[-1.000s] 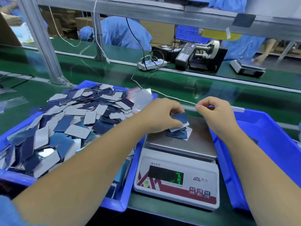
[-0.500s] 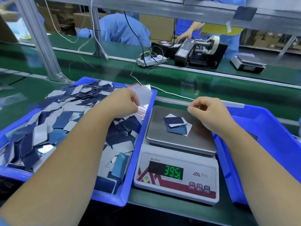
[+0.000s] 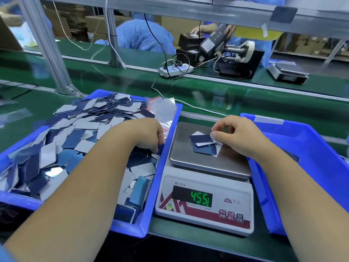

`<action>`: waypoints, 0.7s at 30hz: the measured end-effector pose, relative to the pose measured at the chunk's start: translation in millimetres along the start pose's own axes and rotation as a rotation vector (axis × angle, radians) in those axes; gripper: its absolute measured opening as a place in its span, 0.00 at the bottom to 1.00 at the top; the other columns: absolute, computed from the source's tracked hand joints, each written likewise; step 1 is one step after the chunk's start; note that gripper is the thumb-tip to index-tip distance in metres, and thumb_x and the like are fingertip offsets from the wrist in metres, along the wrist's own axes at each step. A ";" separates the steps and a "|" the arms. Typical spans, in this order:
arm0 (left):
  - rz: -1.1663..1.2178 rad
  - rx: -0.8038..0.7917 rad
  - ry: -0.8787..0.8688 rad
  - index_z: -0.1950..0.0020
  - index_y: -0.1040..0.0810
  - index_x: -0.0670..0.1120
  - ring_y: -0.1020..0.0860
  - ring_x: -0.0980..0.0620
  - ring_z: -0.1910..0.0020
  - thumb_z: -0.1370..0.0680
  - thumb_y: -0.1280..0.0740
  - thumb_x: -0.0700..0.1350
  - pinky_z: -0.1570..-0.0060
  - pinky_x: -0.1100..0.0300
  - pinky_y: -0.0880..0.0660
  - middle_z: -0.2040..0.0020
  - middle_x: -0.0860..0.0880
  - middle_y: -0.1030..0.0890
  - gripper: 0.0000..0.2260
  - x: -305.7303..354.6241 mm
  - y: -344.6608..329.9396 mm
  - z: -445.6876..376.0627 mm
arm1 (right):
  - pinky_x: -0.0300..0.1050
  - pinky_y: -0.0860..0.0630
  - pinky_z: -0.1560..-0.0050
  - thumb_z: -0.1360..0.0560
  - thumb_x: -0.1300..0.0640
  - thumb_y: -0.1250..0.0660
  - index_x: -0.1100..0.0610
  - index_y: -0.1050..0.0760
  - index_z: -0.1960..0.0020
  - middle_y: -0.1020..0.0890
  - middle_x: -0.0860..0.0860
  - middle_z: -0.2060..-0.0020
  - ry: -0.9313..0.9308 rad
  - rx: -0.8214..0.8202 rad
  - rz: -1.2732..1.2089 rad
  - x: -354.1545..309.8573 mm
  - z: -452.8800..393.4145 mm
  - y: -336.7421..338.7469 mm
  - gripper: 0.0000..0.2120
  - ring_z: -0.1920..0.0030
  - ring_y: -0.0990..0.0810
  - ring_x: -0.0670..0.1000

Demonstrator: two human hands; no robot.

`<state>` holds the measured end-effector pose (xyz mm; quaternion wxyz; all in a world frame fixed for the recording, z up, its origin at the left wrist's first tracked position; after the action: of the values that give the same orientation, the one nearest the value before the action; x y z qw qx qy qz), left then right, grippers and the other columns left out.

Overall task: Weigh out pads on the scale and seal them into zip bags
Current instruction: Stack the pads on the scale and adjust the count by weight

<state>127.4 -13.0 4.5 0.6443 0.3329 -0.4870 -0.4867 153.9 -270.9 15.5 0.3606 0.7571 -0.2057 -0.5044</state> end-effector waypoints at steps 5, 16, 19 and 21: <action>0.055 0.120 0.008 0.58 0.22 0.52 0.24 0.53 0.62 0.28 0.25 0.38 0.66 0.60 0.31 0.57 0.51 0.20 0.10 -1.4 8.7 -0.7 | 0.27 0.34 0.67 0.27 0.50 0.26 0.46 0.19 0.60 0.21 0.41 0.62 0.016 0.002 0.000 -1.0 0.1 -0.5 0.04 0.67 0.28 0.37; 0.721 0.153 -0.477 0.57 0.16 0.49 0.23 0.61 0.66 0.30 0.22 0.37 0.61 0.70 0.25 0.66 0.58 0.20 0.08 70.7 -0.2 13.7 | 0.43 0.31 0.64 0.25 0.51 0.29 0.47 0.20 0.61 0.22 0.42 0.70 -0.049 0.083 -0.054 6.0 -5.5 4.3 0.06 0.66 0.28 0.46; 0.452 0.243 -0.507 0.55 0.15 0.51 0.23 0.64 0.66 0.29 0.23 0.40 0.63 0.72 0.27 0.66 0.60 0.19 0.07 82.1 -5.0 10.1 | 0.37 0.32 0.66 0.24 0.51 0.30 0.46 0.20 0.60 0.22 0.37 0.69 -0.056 0.049 -0.016 4.9 -4.7 4.0 0.06 0.67 0.27 0.43; 0.338 0.306 -0.514 0.52 0.16 0.53 0.23 0.61 0.58 0.28 0.23 0.45 0.57 0.68 0.26 0.58 0.57 0.18 0.07 83.4 -3.3 8.8 | 0.31 0.32 0.69 0.24 0.51 0.31 0.46 0.20 0.59 0.20 0.36 0.68 -0.055 0.031 -0.004 3.4 -4.2 4.2 0.06 0.67 0.25 0.41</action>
<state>122.4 -92.9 29.5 0.5146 0.2069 -0.7490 -0.3625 159.3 -274.5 17.5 0.3422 0.7489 -0.2217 -0.5224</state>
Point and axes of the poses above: each hand's wrist, its own z-axis away from the middle knuckle, its own y-axis out of the back of the hand, x = y × z, the point moved 4 cm from there along -z, towards the middle knuckle
